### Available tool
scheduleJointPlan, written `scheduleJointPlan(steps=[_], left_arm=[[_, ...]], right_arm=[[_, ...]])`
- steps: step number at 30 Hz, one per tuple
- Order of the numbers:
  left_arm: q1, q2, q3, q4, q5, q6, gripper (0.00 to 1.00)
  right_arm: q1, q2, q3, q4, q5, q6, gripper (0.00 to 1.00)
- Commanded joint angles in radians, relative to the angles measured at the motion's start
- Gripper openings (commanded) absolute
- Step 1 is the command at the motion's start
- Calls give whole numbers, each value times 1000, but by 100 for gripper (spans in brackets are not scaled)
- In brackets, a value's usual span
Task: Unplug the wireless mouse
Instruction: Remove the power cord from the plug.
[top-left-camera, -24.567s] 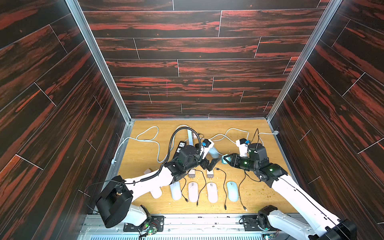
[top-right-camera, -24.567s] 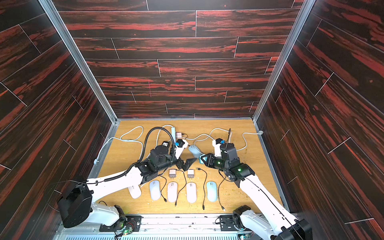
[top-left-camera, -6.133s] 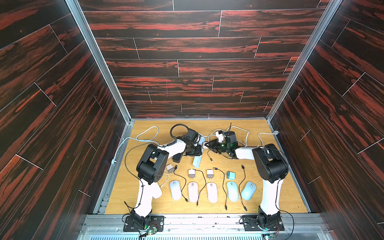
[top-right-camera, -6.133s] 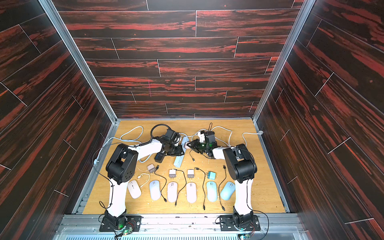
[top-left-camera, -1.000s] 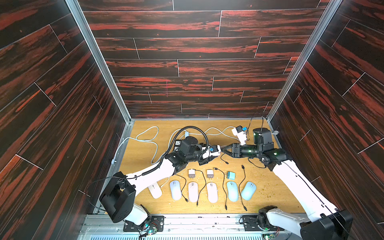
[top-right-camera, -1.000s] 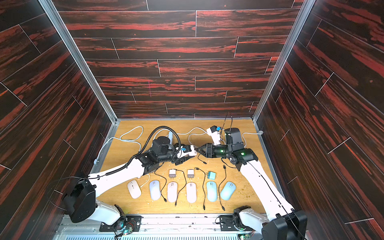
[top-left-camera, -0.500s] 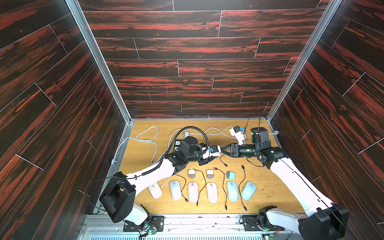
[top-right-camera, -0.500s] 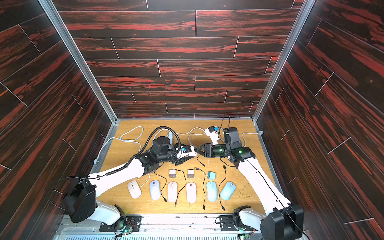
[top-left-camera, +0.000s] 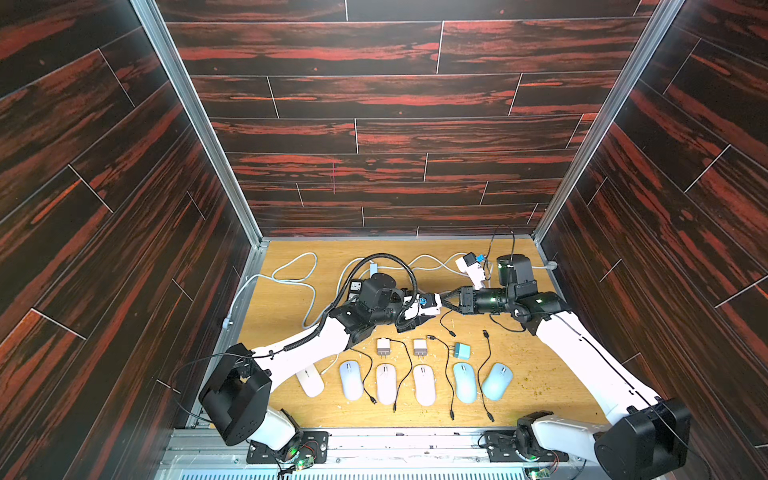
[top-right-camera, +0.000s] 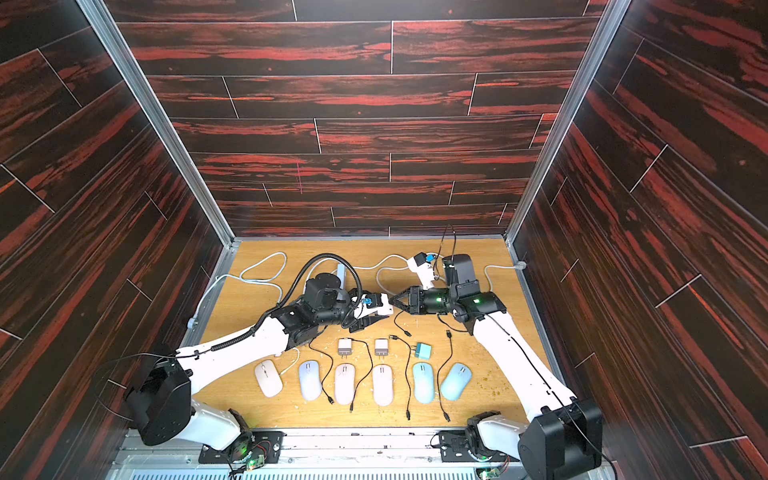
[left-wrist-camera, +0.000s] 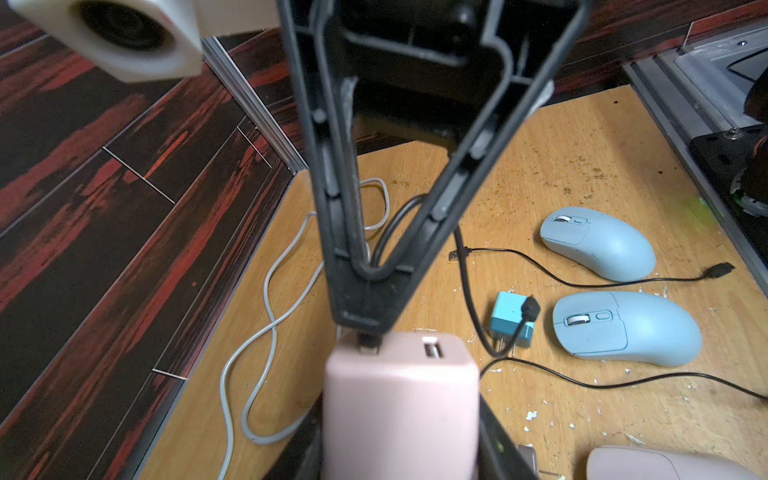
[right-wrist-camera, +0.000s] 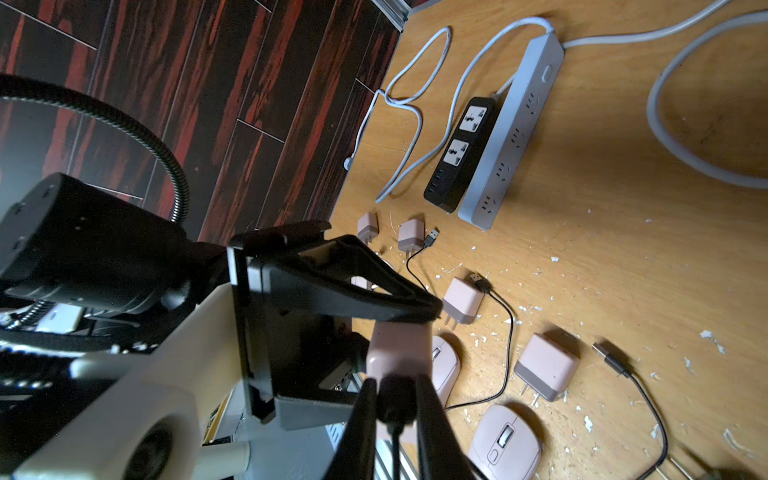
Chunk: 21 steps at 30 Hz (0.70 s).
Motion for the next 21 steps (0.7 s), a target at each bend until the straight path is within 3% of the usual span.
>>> scheduleJointPlan(steps=[1, 6, 14, 21], left_arm=[[-2, -24, 16, -1, 3, 13, 0], [-2, -34, 12, -27, -29, 19, 0], [-2, -50, 3, -119, -67, 92, 0], [10, -66, -28, -149, -94, 113, 0]], right_arm=[[12, 0, 19, -9, -29, -22, 11], [12, -33, 4, -13, 0, -28, 0], [-4, -70, 27, -69, 45, -62, 0], [-84, -129, 20, -112, 31, -77, 0]])
